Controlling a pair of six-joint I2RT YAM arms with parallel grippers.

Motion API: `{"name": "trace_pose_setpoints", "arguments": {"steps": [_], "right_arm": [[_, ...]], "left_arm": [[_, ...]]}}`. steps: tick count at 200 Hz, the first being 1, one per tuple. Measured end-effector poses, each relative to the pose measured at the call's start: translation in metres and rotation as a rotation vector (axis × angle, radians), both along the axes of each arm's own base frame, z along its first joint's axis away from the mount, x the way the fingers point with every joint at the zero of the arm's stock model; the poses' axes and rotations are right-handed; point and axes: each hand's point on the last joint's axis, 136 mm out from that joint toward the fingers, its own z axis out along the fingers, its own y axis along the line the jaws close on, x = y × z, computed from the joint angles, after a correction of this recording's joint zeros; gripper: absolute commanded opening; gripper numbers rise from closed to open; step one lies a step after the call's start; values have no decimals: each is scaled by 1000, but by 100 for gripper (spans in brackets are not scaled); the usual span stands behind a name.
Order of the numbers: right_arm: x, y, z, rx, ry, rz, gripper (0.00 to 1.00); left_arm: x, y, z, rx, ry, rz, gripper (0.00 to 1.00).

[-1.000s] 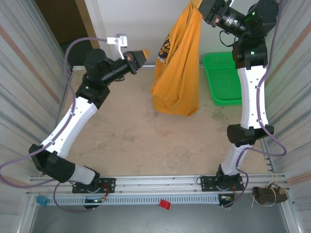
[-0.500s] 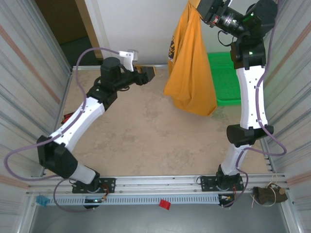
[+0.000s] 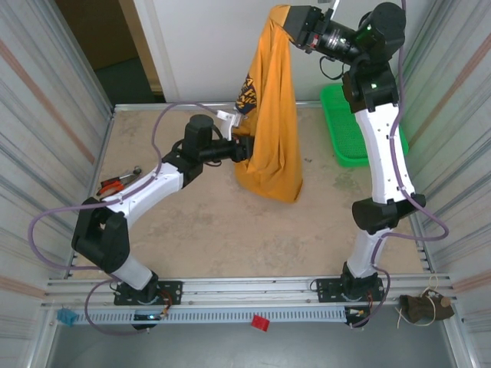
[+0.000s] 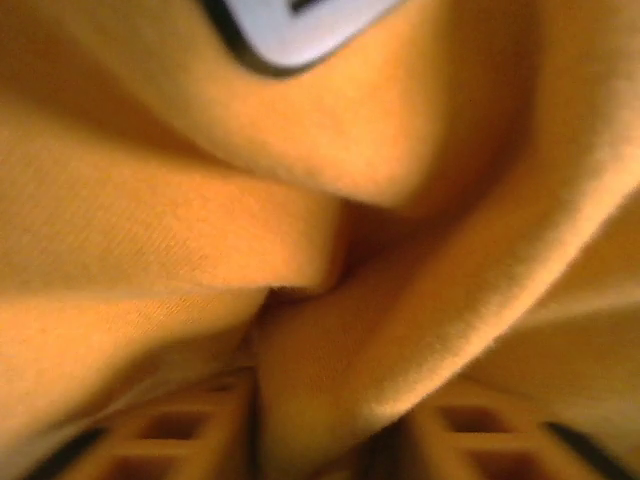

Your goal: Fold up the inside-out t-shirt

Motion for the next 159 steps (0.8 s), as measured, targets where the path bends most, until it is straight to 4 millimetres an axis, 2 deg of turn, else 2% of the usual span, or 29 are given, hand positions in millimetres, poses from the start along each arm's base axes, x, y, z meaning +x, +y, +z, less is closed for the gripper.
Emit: {"name": "trace_pose_setpoints", "arguments": {"steps": [18,34,49,60,77,79,86,92,99,106,117,130,142,159], "right_arm": [[18,-11,-40,-32,101,-46,0],[34,-34,-93,-73,204,-136,0],[43,-59,-156,-119,312,-232,0],[49,-74,-210,-160,402,-304,0],[53,-83,-298,-254,543,-371,0],[53,-84,-310,-270,564,-379,3],[52,-85,-344,-320,624,-397,25],[49,-84,-376,-378,675,-411,40],[42,-83,-407,-452,724,-424,51],[34,-81,-428,-524,750,-434,58],[20,-74,-445,-627,746,-438,60],[8,-59,-440,-702,675,-431,60],[-5,-44,-420,-739,576,-410,60],[-17,-23,-376,-744,403,-383,61]], "left_arm": [[8,12,-1,2,11,44,0],[16,35,6,-3,16,93,0],[22,60,19,-12,2,142,0],[24,75,31,-20,-13,170,0],[21,84,48,-38,-40,170,0],[21,84,51,-41,-43,167,0],[20,83,57,-49,-53,154,0],[19,82,61,-55,-59,142,0],[18,81,64,-61,-63,128,0],[17,80,67,-67,-65,112,0],[16,77,73,-77,-69,83,0],[18,71,79,-88,-72,49,0],[21,67,84,-99,-74,18,0],[24,60,91,-112,-77,-30,0]]}}
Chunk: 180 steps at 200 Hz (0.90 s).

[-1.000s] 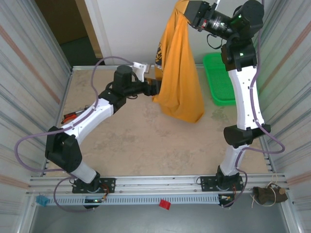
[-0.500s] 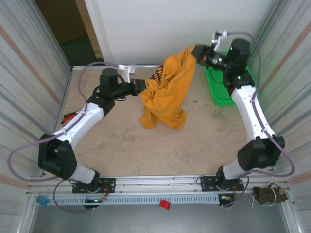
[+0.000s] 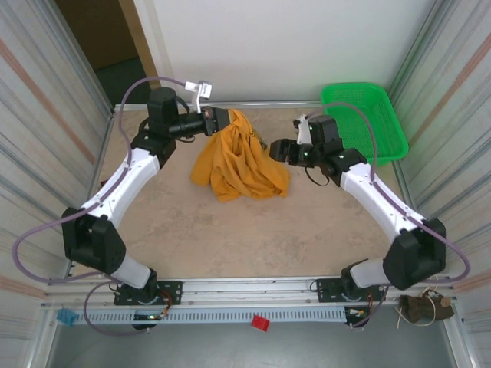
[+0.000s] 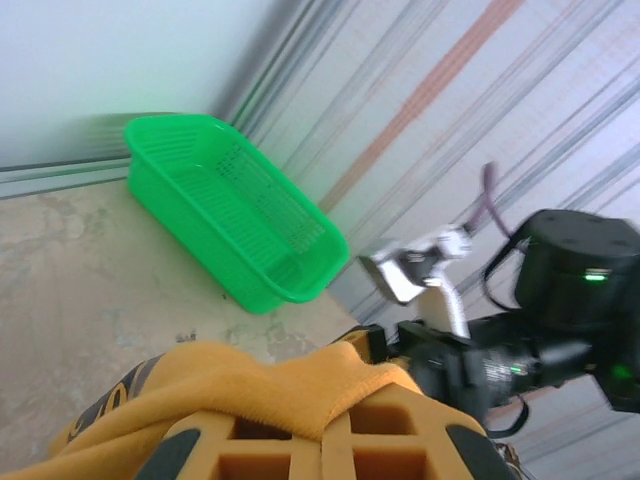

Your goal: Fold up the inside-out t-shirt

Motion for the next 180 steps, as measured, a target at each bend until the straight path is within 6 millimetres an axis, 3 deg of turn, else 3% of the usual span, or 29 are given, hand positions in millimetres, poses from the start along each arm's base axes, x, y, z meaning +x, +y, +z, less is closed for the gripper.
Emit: {"name": "trace_pose_setpoints", "arguments": {"steps": [16,33,56,85,99,112,120,144,170,180], "right_arm": [[-11,16,35,-7,-130,75,65],[-19,29,52,-16,-208,133,72],[-17,43,52,-52,-241,172,73],[12,55,45,-91,-244,162,72],[26,62,40,-102,-241,160,57],[39,68,37,-112,-243,166,15],[45,71,34,-110,-238,171,0],[54,62,29,-63,-203,198,0],[41,47,41,85,-192,290,0],[29,45,48,150,-183,334,0]], "left_arm": [[1,-4,2,-4,3,-31,0],[-1,-7,2,-5,13,-54,0],[-5,-13,3,-3,23,-80,0],[-14,-24,5,-4,28,-117,0],[-16,-27,6,-4,30,-129,0],[-17,-28,6,-4,30,-132,0],[-16,-28,4,0,34,-123,0],[-1,-17,-10,45,80,-21,0],[20,3,-33,107,141,102,0],[24,3,-42,126,153,113,17]]}}
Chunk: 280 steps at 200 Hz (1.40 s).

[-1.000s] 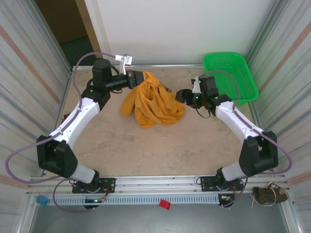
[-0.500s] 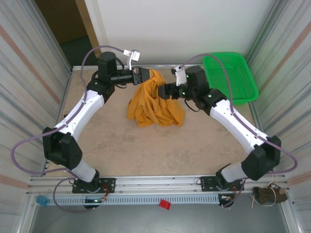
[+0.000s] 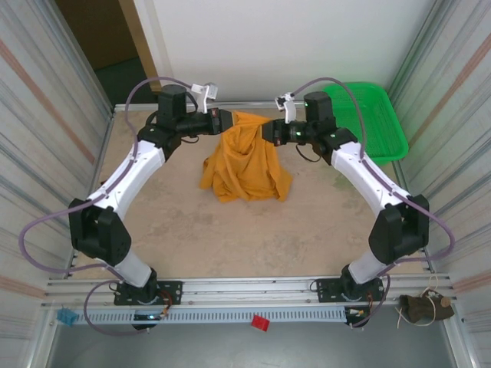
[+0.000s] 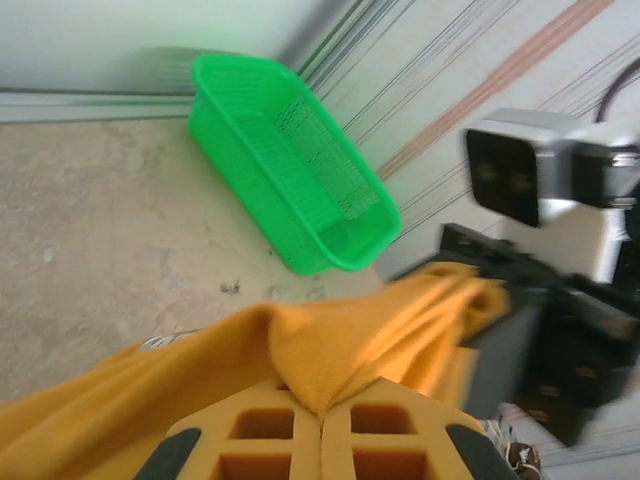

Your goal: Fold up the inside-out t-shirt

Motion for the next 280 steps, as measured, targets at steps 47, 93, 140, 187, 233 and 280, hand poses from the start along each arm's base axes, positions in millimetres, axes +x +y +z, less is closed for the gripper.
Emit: {"name": "trace_pose_setpoints", "arguments": {"steps": [47,93,140,187,233,280], "right_arm": [[-16,-23,30,180,40,70,0],[-20,-20,32,204,73,81,0],[-17,-19,27,192,92,58,0],[-17,-16,22,180,108,46,0],[-18,-15,22,180,109,50,0],[28,-52,-3,163,180,-109,54]], "left_arm": [[30,34,-37,112,36,178,59],[-28,34,-30,233,-100,244,65],[-72,-21,6,232,-285,140,69],[-47,-39,-57,388,-204,184,70],[-25,-48,-75,441,-178,179,14],[-13,-28,-57,207,-103,108,0]]}}
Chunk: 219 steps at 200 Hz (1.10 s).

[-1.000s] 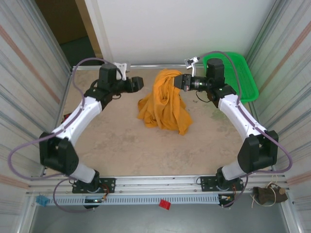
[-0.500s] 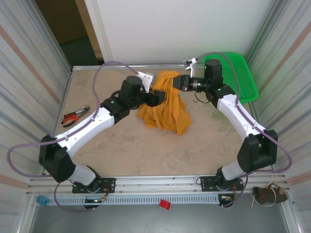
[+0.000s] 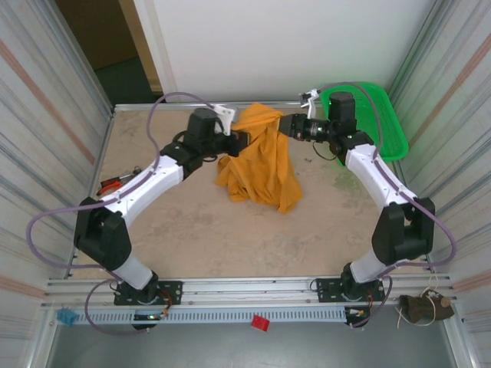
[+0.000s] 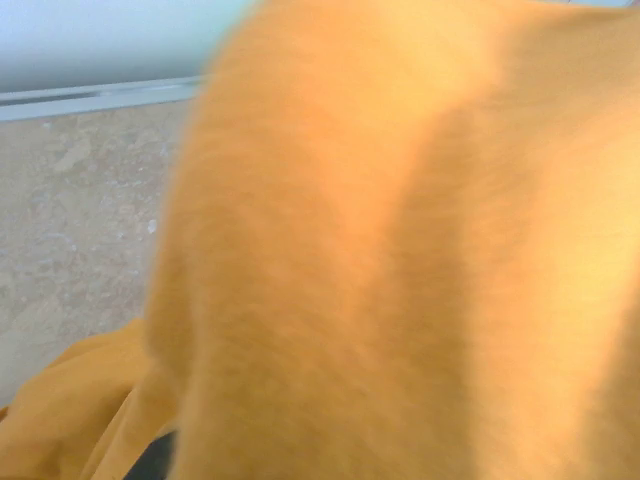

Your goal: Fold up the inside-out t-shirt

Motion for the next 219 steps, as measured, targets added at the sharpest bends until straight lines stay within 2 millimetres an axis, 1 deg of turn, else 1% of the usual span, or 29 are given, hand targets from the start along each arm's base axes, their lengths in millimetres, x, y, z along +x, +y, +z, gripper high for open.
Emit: {"name": "trace_pose_setpoints", "arguments": {"steps": [5,12,22,33,47,58,67,81,90,102,109,120,126,131,147,151,159,165,193,208,219], "right_arm": [[11,-8,-7,-14,18,-40,54],[21,-17,-15,-28,42,-85,55],[29,-31,-27,-49,86,-150,56],[30,-41,-34,-76,116,-207,55],[20,-41,-34,-99,131,-237,54],[4,-31,-24,-102,120,-233,55],[-11,-19,-13,-91,105,-218,60],[-34,5,10,-55,67,-167,67],[-44,21,21,-25,59,-136,70],[-49,37,27,4,59,-110,70],[-48,42,26,13,71,-106,69],[-43,51,19,22,104,-104,67],[-39,55,14,24,118,-102,65],[-36,58,9,24,132,-101,61],[-30,66,-9,24,191,-105,43],[-29,68,-11,21,190,-101,36],[-28,70,-16,25,208,-102,18],[-27,72,-19,30,214,-102,0],[-27,71,-31,44,234,-107,0],[-27,68,-45,37,252,-121,0],[-30,65,-61,20,281,-131,0]], "left_arm": [[1,4,3,-41,14,-6,0],[3,10,8,-91,31,-16,0],[5,18,12,-146,49,-22,0],[3,21,18,-194,67,-39,0],[-4,17,27,-238,75,-81,0],[-13,12,36,-264,72,-121,0],[-18,10,42,-280,67,-142,0],[-25,8,53,-300,48,-170,0],[-27,7,59,-310,36,-181,0],[-28,7,63,-318,27,-187,0],[-28,7,63,-321,25,-190,0],[-29,6,63,-321,26,-193,0],[-29,6,63,-322,27,-194,0],[-29,6,63,-322,27,-194,0],[-30,5,62,-323,31,-196,0],[-31,5,62,-323,33,-197,0],[-31,5,61,-323,37,-196,0],[-31,5,60,-323,41,-195,0],[-29,6,56,-329,58,-176,0],[-25,8,52,-353,67,-149,0],[-22,12,47,-382,88,-129,0]]}}
